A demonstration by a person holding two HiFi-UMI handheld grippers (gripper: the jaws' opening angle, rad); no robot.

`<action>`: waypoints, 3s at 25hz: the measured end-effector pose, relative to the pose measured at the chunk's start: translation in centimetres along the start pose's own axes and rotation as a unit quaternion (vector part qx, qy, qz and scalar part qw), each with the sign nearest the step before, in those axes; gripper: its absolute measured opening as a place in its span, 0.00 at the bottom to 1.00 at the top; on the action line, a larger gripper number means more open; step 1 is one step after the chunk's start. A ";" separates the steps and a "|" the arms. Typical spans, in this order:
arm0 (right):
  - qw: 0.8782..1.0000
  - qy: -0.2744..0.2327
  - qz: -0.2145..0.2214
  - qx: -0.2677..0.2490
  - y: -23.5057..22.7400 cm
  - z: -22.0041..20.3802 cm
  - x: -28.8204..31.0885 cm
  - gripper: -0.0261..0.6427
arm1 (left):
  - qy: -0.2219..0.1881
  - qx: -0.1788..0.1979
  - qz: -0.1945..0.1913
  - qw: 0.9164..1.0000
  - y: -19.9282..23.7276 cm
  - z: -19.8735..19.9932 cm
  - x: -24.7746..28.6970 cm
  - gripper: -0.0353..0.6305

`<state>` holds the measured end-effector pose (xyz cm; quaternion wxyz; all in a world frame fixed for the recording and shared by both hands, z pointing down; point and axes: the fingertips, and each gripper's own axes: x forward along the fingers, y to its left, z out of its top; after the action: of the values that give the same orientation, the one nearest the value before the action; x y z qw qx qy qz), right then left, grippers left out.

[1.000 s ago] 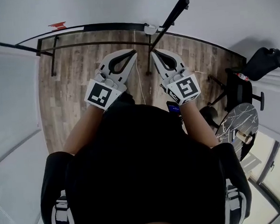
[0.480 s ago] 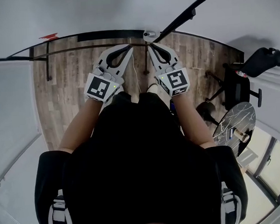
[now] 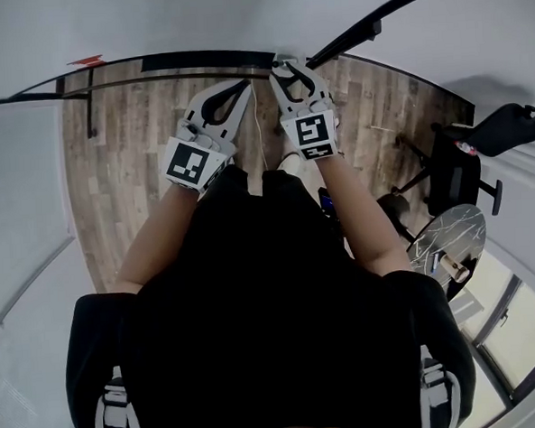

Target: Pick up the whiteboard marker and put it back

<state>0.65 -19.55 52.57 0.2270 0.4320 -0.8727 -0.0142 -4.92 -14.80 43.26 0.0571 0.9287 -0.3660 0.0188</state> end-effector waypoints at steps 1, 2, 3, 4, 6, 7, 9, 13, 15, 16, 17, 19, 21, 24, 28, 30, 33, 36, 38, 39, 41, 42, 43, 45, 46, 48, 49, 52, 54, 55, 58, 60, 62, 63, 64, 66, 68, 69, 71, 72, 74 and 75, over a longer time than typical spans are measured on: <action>1.000 0.006 -0.003 -0.005 -0.1 -0.6 0.5 0.24 | -0.003 0.000 -0.002 1.000 -0.1 -0.1 0.1 0.06; 1.000 0.013 -0.006 -0.009 -0.2 -1.3 1.0 0.25 | -0.006 0.001 -0.004 1.000 -0.1 -0.1 0.3 0.06; 1.000 0.021 -0.009 -0.013 -0.3 -2.0 1.6 0.25 | -0.008 0.001 -0.005 1.000 -0.1 -0.1 0.4 0.06; 0.999 0.029 -0.011 -0.018 -0.3 -2.7 2.1 0.25 | -0.008 0.000 -0.006 1.000 -0.1 -0.2 0.6 0.06; 0.998 0.040 -0.014 -0.037 -0.1 -3.6 3.1 0.26 | -0.005 -0.001 -0.005 1.000 0.1 -0.5 0.8 0.06; 0.998 0.042 -0.016 -0.048 -0.1 -3.8 3.4 0.26 | -0.003 -0.001 -0.006 1.000 0.1 -0.6 0.8 0.06; 0.997 0.045 -0.023 -0.062 -0.1 -4.1 4.0 0.25 | 0.001 -0.002 -0.007 1.000 0.2 -1.0 0.9 0.06; 0.997 0.048 -0.038 -0.056 -0.5 -4.5 4.5 0.24 | 0.015 -0.008 -0.006 1.000 0.3 -1.8 0.6 0.06; 0.996 0.049 -0.039 -0.058 -0.6 -4.7 4.7 0.22 | 0.011 -0.009 -0.004 1.000 0.4 -1.6 0.7 0.06; 0.996 0.050 -0.039 -0.059 -0.6 -4.8 4.8 0.21 | 0.010 -0.008 -0.003 1.000 0.6 -1.5 0.7 0.06; 0.996 0.051 -0.040 -0.061 -0.6 -4.8 5.0 0.18 | 0.012 -0.007 -0.002 1.000 0.7 -1.6 0.7 0.06; 0.996 0.049 -0.045 -0.063 -0.8 -4.8 5.0 0.17 | 0.018 -0.008 0.001 1.000 0.9 -1.9 0.6 0.06; 0.996 0.043 -0.052 -0.060 -1.2 -4.5 4.8 0.15 | 0.019 -0.009 0.002 1.000 1.0 -2.0 0.6 0.06; 0.997 0.033 -0.058 -0.043 -2.1 -4.1 4.4 0.14 | 0.012 -0.010 0.003 1.000 1.0 -1.7 0.8 0.06; 0.997 0.021 -0.067 -0.019 -3.4 -3.1 3.5 0.14 | 0.013 -0.009 0.003 1.000 1.1 -1.8 0.7 0.06; 0.997 0.015 -0.069 -0.010 -3.9 -2.3 2.9 0.14 | 0.018 -0.005 0.003 1.000 1.1 -1.8 0.7 0.06; 0.997 0.002 -0.071 0.008 -4.7 -1.1 1.8 0.14 | 0.005 0.003 0.000 1.000 0.7 -0.6 0.9 0.06; 0.997 -0.013 -0.069 0.031 -5.4 0.4 0.4 0.14 | 0.005 0.005 -0.002 1.000 0.5 0.1 0.9 0.06; 0.996 -0.027 -0.067 0.048 -5.8 1.6 -0.7 0.14 | 0.002 0.005 -0.001 1.000 0.5 0.7 0.8 0.06; 0.996 -0.034 -0.065 0.056 -5.9 2.2 -1.4 0.14 | 0.000 0.005 0.000 1.000 0.5 1.2 0.6 0.06; 0.995 -0.049 -0.061 0.068 -6.3 3.7 -2.8 0.14 | 0.004 0.011 -0.004 1.000 0.4 2.0 0.4 0.06; 0.994 -0.056 -0.057 0.072 -6.4 4.5 -3.6 0.14 | 0.013 0.016 -0.008 1.000 0.3 2.3 0.2 0.06; 0.994 -0.062 -0.051 0.078 -6.5 5.2 -4.2 0.14 | 0.021 0.023 -0.014 0.999 0.1 2.7 0.1 0.06; 0.992 -0.075 -0.035 0.094 -6.5 6.5 -5.7 0.14 | 0.011 0.036 -0.022 0.999 -0.2 3.9 0.0 0.06; 0.991 -0.082 -0.027 0.102 -6.5 7.1 -6.4 0.14 | 0.001 0.041 -0.025 0.999 -0.3 4.7 -0.1 0.06; 0.989 -0.093 -0.010 0.111 -6.3 8.3 -8.0 0.14 | -0.009 0.043 -0.030 0.999 -0.6 6.0 -0.4 0.06; 0.989 -0.097 -0.001 0.113 -6.1 8.9 -8.8 0.14 | -0.012 0.043 -0.033 0.998 -0.8 6.6 -0.5 0.06; 0.987 -0.103 0.022 0.118 -5.4 10.2 -11.2 0.14 | -0.017 0.051 -0.046 0.997 -1.9 8.2 -0.8 0.06; 0.986 -0.110 0.037 0.118 -4.7 11.3 -13.0 0.14 | -0.018 0.056 -0.055 0.997 -2.9 9.1 -1.2 0.06; 0.985 -0.115 0.045 0.117 -4.4 11.9 -14.0 0.14 | -0.019 0.057 -0.059 0.996 -3.4 9.5 -1.4 0.06; 0.984 -0.129 0.056 0.111 -4.2 13.7 -16.5 0.14 | -0.018 0.060 -0.068 0.996 -4.6 10.3 -1.7 0.06; 0.983 -0.135 0.057 0.110 -4.3 14.6 -17.7 0.14 | -0.019 0.066 -0.074 0.995 -5.3 10.7 -1.5 0.06; 0.983 -0.134 0.063 0.107 -4.0 15.1 -18.2 0.14 | -0.017 0.067 -0.081 0.994 -6.1 10.9 -1.3 0.06; 0.984 -0.130 0.067 0.102 -3.7 15.3 -18.4 0.14 | -0.016 0.066 -0.084 0.994 -6.4 11.0 -1.2 0.06; 0.985 -0.128 0.070 0.097 -3.4 15.6 -18.5 0.14 | -0.017 0.065 -0.087 0.994 -6.7 11.3 -1.2 0.06; 0.985 -0.127 0.075 0.091 -3.0 16.1 -18.8 0.14 | -0.019 0.063 -0.091 0.994 -7.3 11.8 -1.2 0.06; 0.985 -0.125 0.078 0.090 -2.7 16.6 -19.1 0.14 | -0.019 0.064 -0.094 0.993 -7.8 12.3 -1.3 0.06; 0.985 -0.124 0.080 0.090 -2.6 16.7 -19.2 0.14 | -0.019 0.065 -0.095 0.993 -8.0 12.5 -1.3 0.06; 0.985 -0.123 0.085 0.090 -2.4 16.9 -19.3 0.14 | -0.018 0.066 -0.096 0.993 -8.1 12.8 -1.4 0.06; 0.985 -0.122 0.087 0.091 -2.3 17.0 -19.3 0.14 | -0.017 0.067 -0.096 0.993 -8.1 12.9 -1.4 0.06; 0.984 -0.121 0.090 0.091 -2.2 17.1 -19.5 0.14 | -0.017 0.068 -0.096 0.993 -8.1 13.1 -1.4 0.06; 0.984 -0.121 0.091 0.090 -2.2 17.2 -19.5 0.14 | -0.017 0.069 -0.096 0.993 -8.1 13.1 -1.3 0.06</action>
<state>5.46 -9.02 29.21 0.0804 0.3644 -0.9272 0.0335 -0.46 -9.57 29.40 -0.0116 0.9614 -0.2739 0.0226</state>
